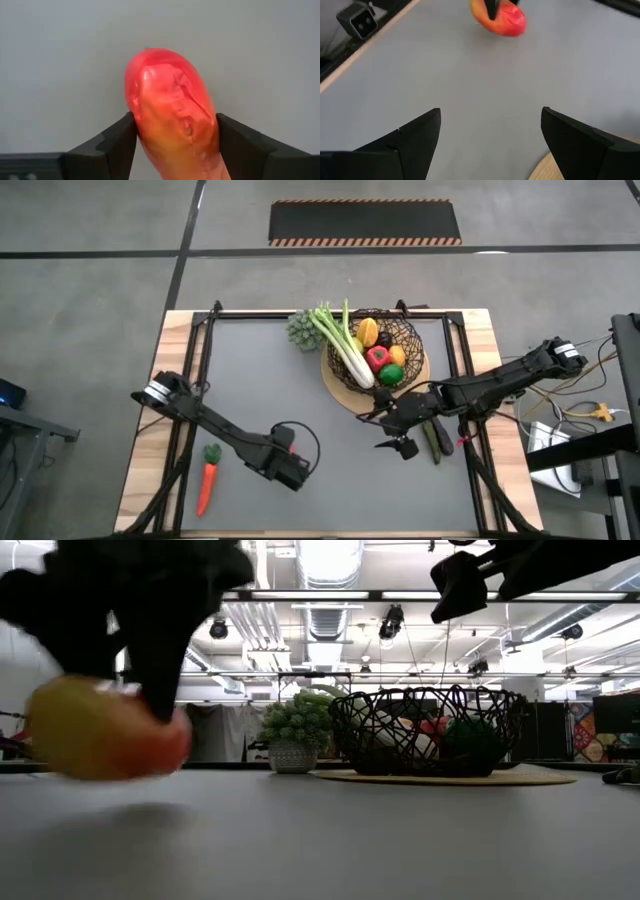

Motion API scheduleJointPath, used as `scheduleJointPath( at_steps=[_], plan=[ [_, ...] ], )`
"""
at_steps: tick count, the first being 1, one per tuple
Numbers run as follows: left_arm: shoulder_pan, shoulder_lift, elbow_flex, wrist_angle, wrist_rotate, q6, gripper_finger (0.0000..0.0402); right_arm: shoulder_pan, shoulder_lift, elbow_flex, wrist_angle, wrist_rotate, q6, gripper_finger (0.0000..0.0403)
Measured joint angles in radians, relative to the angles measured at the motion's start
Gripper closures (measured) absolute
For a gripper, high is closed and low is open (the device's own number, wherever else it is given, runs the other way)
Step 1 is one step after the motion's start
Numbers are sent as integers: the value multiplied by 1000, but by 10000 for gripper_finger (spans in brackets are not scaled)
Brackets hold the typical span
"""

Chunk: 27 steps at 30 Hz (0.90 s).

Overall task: Build produce basket
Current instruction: Put the red mango into the black wire basket

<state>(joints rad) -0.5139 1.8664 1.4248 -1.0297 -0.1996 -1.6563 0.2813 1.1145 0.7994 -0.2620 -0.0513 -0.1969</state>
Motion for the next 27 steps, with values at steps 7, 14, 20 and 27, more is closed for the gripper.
scheduleJointPath(
  at_steps=[7, 14, 20, 27],
  plan=[
    [19, -106, -2, 51, -290, 316, 180, 0, 0, -9, 38, 3, -17, 78],
    [43, -211, -71, 331, -484, 777, 181, 0, 0, -28, 152, 2, -66, 78],
    [62, -289, -209, 703, -485, 1169, 181, 0, 0, -72, 346, 17, -69, 78],
    [66, -363, -421, 1170, -483, 1554, 182, -9, 0, -206, 817, 106, -14, 78]
  ],
)
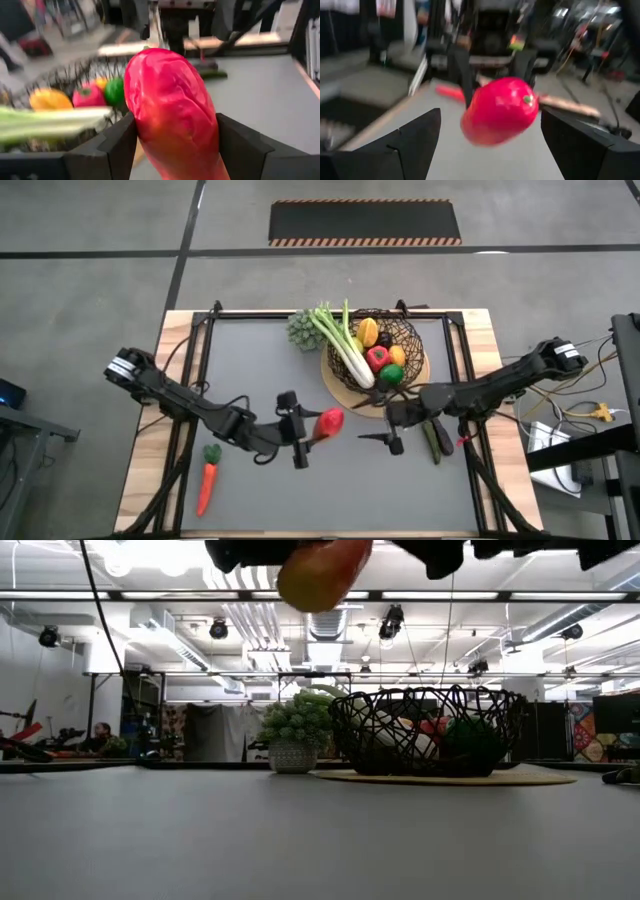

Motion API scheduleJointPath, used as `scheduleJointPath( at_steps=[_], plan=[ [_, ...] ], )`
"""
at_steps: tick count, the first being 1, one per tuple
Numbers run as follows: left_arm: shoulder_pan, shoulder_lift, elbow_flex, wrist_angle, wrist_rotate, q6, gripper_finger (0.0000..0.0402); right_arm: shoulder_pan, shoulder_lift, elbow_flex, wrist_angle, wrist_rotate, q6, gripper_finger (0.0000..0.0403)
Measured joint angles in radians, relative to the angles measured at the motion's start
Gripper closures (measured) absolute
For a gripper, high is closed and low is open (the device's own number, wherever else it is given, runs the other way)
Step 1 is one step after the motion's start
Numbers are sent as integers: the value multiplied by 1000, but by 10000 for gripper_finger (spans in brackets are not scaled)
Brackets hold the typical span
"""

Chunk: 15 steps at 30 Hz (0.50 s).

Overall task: Build produce basket
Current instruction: Put the red mango into the black wire basket

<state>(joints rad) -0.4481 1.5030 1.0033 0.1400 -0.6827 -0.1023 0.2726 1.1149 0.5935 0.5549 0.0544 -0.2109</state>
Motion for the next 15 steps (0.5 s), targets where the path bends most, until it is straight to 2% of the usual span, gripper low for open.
scheduleJointPath(
  at_steps=[4, 7, 10, 15],
  plan=[
    [8, -12, -91, 236, 0, 177, 182, -9, 0, -77, 228, 2, 18, 78],
    [20, -8, -132, 366, 23, 276, 182, -12, 0, -116, 346, 42, 28, 78],
    [34, 2, -150, 447, 27, 345, 182, -12, 0, -124, 375, 85, 31, 78],
    [67, 34, -152, 530, 35, 432, 182, -14, 0, -124, 380, 88, 43, 78]
  ],
)
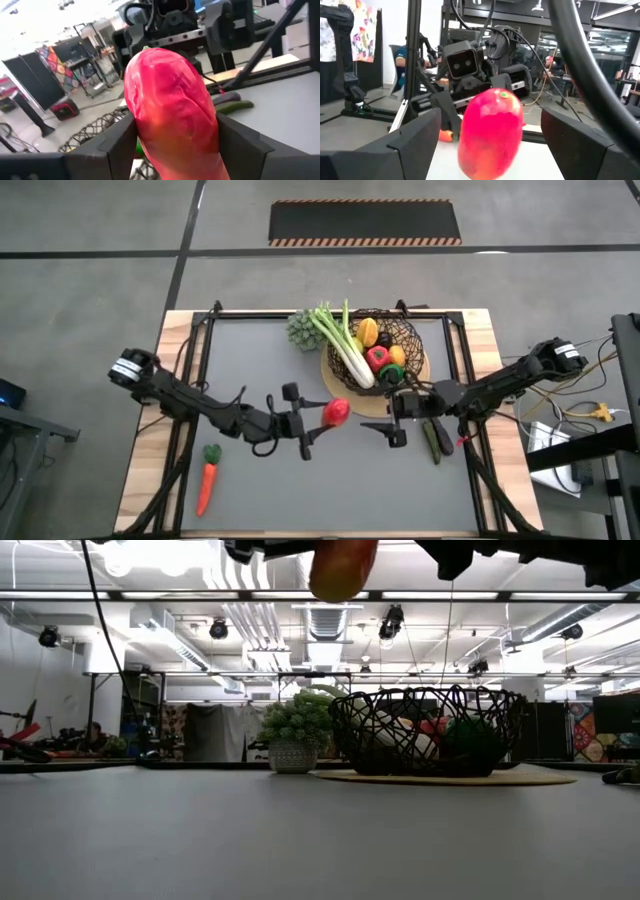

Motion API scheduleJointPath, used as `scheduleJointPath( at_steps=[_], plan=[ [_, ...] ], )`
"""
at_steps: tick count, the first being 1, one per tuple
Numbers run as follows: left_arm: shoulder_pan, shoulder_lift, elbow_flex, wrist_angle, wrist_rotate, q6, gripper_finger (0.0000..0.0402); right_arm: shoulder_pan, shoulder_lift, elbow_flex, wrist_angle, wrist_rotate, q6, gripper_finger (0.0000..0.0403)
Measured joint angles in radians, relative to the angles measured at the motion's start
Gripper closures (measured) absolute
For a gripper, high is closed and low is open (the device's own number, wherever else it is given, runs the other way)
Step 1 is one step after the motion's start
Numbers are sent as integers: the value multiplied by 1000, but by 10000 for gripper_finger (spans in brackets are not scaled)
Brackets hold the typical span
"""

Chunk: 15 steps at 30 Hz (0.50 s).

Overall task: Build produce basket
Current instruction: Put the red mango into the black wire basket

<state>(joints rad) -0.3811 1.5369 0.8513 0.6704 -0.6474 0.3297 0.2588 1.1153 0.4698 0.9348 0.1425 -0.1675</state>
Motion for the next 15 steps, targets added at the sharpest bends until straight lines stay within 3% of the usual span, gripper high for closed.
scheduleJointPath(
  at_steps=[11, 15],
  plan=[
    [107, 125, 28, 255, 239, 23, 182, -4, 0, 0, 2, 16, 15, 78],
    [128, 170, 55, 295, 264, 26, 182, -4, 1, 0, -2, 17, 23, 78]
  ],
)
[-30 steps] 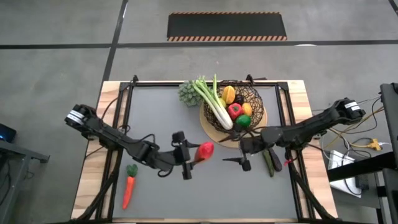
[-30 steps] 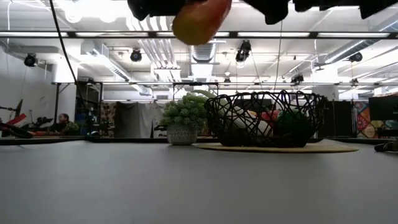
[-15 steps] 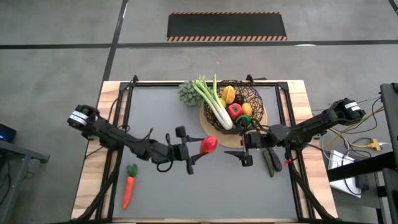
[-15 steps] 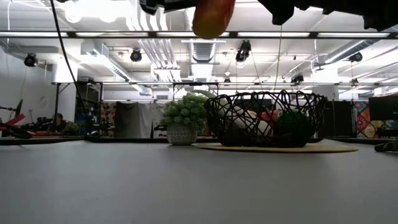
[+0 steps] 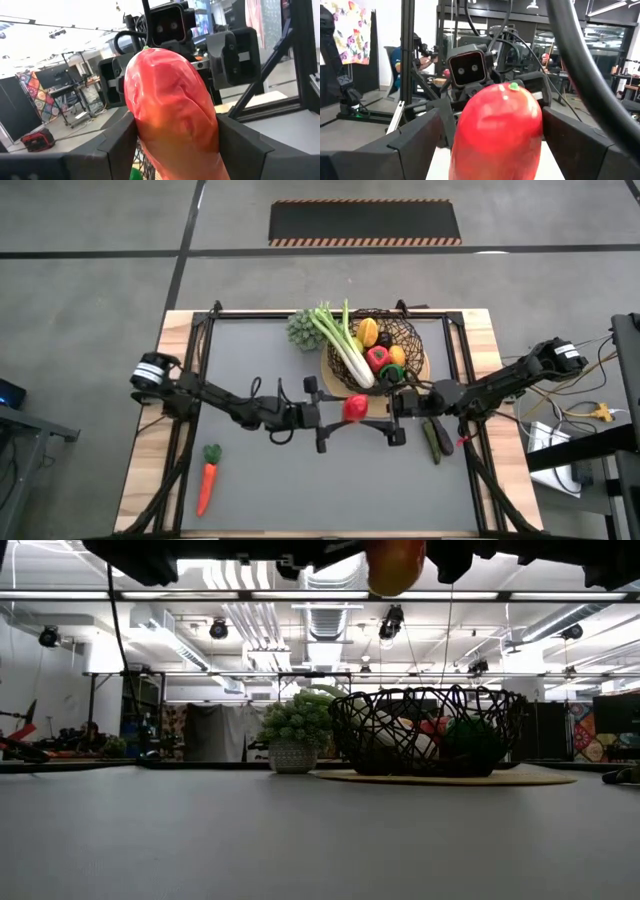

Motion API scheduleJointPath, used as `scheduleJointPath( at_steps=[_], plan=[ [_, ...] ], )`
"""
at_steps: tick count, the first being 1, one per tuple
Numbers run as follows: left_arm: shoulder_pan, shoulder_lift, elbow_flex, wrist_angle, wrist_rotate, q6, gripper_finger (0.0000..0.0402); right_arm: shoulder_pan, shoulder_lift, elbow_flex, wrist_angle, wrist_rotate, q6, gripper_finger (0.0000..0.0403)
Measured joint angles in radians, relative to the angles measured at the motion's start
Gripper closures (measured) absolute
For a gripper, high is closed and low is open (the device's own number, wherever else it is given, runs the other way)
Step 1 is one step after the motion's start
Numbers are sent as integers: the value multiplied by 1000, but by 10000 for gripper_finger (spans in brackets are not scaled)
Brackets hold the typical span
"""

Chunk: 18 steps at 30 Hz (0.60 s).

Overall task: Build produce basket
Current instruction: Put the red mango into the black wire basket

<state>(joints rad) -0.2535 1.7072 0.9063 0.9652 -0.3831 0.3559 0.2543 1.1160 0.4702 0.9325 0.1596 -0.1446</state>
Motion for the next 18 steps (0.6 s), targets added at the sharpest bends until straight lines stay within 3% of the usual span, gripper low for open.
scheduleJointPath(
  at_steps=[13, 18],
  plan=[
    [18, 26, 30, 5, 39, 51, 182, 0, 0, 1, -19, 1, 22, 82],
    [18, 26, 30, 4, 42, 51, 182, 0, 0, 1, -23, 2, 27, 136]
  ],
)
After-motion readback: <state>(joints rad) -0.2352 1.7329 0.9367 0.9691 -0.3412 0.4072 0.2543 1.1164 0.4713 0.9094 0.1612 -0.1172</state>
